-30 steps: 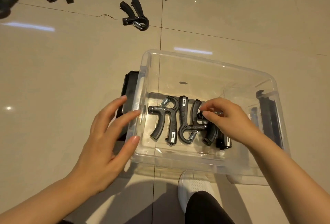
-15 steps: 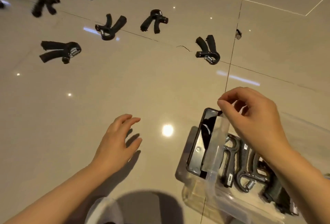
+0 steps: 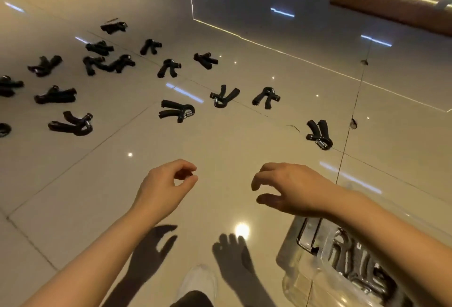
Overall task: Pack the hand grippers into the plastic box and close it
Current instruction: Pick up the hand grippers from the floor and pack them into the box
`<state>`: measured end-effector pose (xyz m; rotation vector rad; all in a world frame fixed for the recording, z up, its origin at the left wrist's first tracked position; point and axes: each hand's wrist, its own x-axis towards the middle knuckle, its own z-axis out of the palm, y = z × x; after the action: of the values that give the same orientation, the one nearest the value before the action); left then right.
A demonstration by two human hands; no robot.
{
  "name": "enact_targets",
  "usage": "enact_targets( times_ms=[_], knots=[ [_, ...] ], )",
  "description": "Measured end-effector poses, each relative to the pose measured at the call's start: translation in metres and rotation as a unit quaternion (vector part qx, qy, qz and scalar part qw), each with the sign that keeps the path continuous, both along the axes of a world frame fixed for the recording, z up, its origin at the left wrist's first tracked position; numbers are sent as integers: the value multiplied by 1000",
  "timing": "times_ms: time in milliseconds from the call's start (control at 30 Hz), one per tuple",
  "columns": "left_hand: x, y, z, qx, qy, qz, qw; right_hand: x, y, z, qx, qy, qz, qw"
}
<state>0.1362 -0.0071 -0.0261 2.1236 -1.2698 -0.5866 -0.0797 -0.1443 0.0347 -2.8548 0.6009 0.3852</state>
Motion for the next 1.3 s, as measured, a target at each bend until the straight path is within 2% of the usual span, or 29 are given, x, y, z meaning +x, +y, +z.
enact_targets(
  times_ms=[167, 267, 367, 433, 567, 800, 900, 1000, 1067, 1133, 1200, 1300],
  knots=[
    [7, 27, 104, 1, -34, -58, 998, 40, 36, 110, -22, 24, 28, 999],
    [6, 44, 158, -44, -81, -53, 994, 58, 61, 152, -49, -27, 9, 998],
    [7, 56, 184, -78, -109, -33, 990, 64, 78, 158, -93, -83, -35, 992],
    [12, 55, 192, -75, -127, -15, 989, 63, 75, 151, -107, -79, -44, 990],
    [11, 32, 205, -39, -160, 0, 986, 74, 34, 137, -62, -41, -98, 992],
    [4, -21, 230, -30, -230, -54, 971, 100, -16, 96, 43, -18, -169, 985],
    [30, -19, 217, 21, -302, -86, 949, 123, -28, 90, 53, -18, -168, 984],
    [75, -13, 192, 112, -248, -94, 958, 150, -38, 86, 51, -10, -167, 985],
    [105, -18, 182, 157, -274, -98, 944, 170, -43, 85, 49, 2, -160, 986],
    [133, -28, 180, 137, -272, -73, 950, 191, -47, 86, 49, 4, -153, 987],
    [157, -35, 180, 113, -224, -48, 967, 212, -50, 90, 50, 1, -141, 989],
    [184, -42, 179, 108, -189, -58, 974, 242, -54, 102, 51, 0, -119, 992]
  ],
)
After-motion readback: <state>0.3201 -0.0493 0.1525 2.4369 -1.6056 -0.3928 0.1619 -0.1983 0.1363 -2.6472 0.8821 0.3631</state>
